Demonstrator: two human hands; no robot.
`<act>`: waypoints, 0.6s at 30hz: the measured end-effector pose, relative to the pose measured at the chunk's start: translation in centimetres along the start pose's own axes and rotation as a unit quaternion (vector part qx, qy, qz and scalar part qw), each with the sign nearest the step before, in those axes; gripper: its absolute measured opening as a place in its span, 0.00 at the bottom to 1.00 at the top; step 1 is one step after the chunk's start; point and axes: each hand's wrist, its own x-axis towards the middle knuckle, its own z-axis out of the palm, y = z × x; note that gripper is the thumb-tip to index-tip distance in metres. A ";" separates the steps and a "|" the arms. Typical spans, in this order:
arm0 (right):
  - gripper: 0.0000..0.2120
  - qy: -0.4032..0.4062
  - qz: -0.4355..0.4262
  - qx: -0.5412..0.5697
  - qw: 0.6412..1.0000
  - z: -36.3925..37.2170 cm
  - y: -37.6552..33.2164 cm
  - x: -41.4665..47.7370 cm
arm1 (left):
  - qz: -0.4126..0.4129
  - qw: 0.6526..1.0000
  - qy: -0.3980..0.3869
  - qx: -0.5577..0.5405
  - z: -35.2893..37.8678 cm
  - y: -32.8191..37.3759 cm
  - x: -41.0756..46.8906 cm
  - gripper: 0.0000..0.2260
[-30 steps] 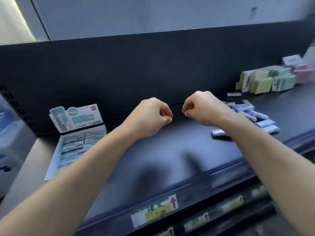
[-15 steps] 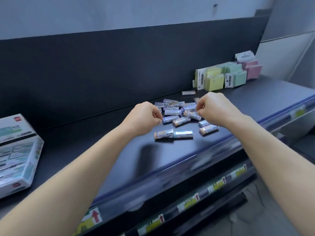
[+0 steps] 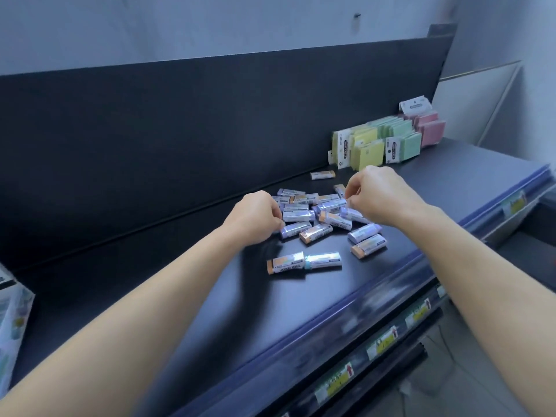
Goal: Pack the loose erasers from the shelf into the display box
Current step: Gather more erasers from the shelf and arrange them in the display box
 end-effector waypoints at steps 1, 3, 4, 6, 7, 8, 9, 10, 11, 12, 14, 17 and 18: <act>0.12 0.002 0.002 -0.003 1.000 0.1 -0.2 0.3 | 0.002 1.000 -0.006 -0.001 0.1 -0.1 0.3 0.03; 0.12 0.002 0.005 -0.010 1.000 0.3 -0.5 0.8 | 0.003 1.000 -0.024 -0.001 0.3 -0.2 0.7 0.04; 0.12 0.000 0.006 -0.014 1.000 0.5 -0.6 1.0 | 0.003 1.000 -0.031 -0.001 0.4 -0.3 0.9 0.05; 0.12 -0.002 0.010 -0.022 1.000 0.7 -0.7 1.4 | 0.005 0.999 -0.043 -0.004 0.4 -0.5 1.3 0.06; 0.12 -0.004 0.014 -0.025 1.000 0.8 -0.7 1.6 | 0.007 0.999 -0.047 -0.006 0.4 -0.6 1.4 0.06; 0.12 -0.006 0.017 -0.027 0.999 0.9 -0.7 1.8 | 0.010 0.999 -0.053 -0.008 0.3 -0.7 1.5 0.05; 0.12 -0.008 0.020 -0.027 0.999 1.0 -0.7 1.9 | 0.014 0.998 -0.058 -0.009 0.3 -0.8 1.5 0.05; 0.12 -0.009 0.021 -0.027 0.999 1.1 -0.7 2.1 | 0.016 0.998 -0.063 -0.010 0.2 -0.8 1.6 0.05; 0.12 -0.011 0.021 -0.028 0.999 1.2 -0.6 2.2 | 0.018 0.998 -0.067 -0.012 0.2 -0.8 1.6 0.05; 0.11 -0.016 0.021 -0.030 0.999 1.3 -0.6 2.3 | 0.018 0.997 -0.071 -0.015 0.2 -0.8 1.7 0.05; 0.11 -0.035 0.019 -0.031 0.999 1.4 -0.4 2.4 | 0.014 0.997 -0.079 -0.017 0.2 -0.7 1.7 0.05; 0.07 -0.092 0.009 -0.032 0.995 1.4 -0.2 2.4 | 0.007 0.997 -0.072 -0.004 0.1 -0.3 1.7 0.06; 0.05 -0.111 0.002 -0.034 0.993 1.5 -0.2 2.4 | 0.004 0.998 -0.061 0.004 0.0 -0.2 1.6 0.07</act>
